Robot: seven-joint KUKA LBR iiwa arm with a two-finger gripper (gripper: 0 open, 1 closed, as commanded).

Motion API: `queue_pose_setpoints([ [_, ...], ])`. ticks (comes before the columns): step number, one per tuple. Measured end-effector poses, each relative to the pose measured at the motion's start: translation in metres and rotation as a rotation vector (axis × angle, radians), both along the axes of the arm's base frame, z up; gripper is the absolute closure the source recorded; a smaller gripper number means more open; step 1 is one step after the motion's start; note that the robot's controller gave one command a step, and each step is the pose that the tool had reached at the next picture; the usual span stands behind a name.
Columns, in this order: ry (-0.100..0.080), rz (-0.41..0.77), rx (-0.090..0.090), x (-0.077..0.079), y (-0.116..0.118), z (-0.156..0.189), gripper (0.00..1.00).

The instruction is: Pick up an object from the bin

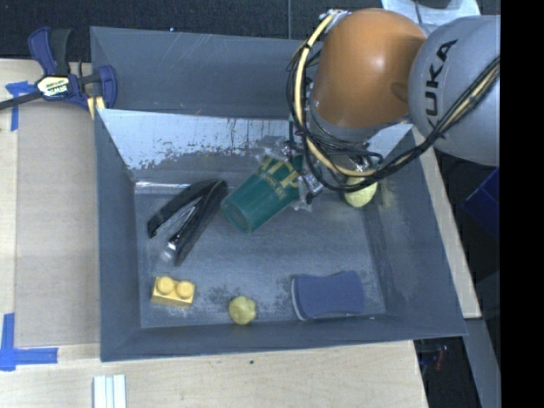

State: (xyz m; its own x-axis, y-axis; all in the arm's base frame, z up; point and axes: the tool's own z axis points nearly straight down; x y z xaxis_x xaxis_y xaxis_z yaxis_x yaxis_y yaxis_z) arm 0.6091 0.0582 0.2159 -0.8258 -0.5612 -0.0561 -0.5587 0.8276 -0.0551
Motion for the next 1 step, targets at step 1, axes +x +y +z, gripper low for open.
queue_pose_setpoints([
  [1,0.001,0.000,0.000,-0.0002,0.0001,-0.0007,1.00],
])
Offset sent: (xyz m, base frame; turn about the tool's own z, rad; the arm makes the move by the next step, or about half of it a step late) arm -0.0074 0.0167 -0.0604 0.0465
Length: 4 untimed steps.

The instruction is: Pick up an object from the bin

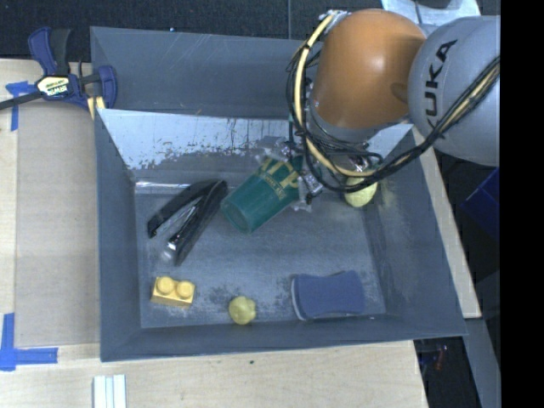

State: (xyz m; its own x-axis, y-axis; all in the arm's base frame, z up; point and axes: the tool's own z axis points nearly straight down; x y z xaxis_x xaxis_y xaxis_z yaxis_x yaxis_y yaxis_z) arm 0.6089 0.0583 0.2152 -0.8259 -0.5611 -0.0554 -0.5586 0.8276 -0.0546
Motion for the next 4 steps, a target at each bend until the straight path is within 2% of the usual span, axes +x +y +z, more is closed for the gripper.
queue_pose_setpoints([
  [1,-0.010,-0.024,0.002,-0.001,0.006,-0.023,1.00],
  [2,-0.002,0.029,-0.002,-0.006,0.007,-0.049,1.00],
  [3,0.000,0.284,-0.021,0.001,-0.010,-0.067,1.00],
  [4,0.003,0.197,-0.013,-0.009,0.012,-0.008,1.00],
])
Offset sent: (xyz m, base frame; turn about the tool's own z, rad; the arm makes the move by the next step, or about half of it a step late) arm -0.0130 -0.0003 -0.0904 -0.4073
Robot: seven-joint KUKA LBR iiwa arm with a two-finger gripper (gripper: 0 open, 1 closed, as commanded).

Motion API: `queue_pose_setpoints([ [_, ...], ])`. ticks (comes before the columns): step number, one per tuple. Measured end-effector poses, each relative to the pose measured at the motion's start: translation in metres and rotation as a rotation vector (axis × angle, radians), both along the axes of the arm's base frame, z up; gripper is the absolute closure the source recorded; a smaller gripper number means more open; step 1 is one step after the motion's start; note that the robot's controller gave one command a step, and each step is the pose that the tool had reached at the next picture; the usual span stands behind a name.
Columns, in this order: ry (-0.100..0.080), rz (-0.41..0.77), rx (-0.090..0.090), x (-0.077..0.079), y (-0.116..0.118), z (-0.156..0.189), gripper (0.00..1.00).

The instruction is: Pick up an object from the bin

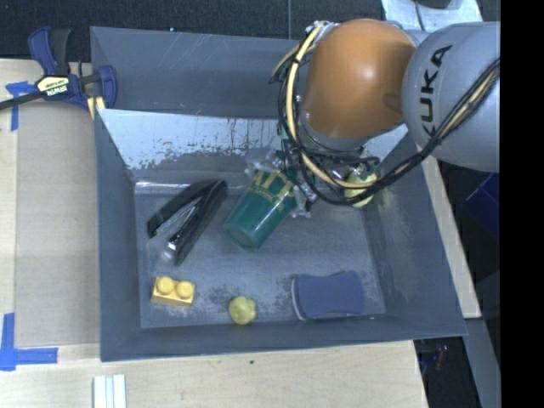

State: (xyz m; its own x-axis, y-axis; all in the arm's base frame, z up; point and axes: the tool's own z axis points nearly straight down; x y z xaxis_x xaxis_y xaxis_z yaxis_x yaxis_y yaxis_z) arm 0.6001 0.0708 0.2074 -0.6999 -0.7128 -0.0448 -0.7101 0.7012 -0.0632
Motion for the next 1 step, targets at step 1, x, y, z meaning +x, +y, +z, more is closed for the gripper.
queue_pose_setpoints([
  [1,-0.020,-0.001,0.003,0.0065,0.0027,0.0152,1.00],
])
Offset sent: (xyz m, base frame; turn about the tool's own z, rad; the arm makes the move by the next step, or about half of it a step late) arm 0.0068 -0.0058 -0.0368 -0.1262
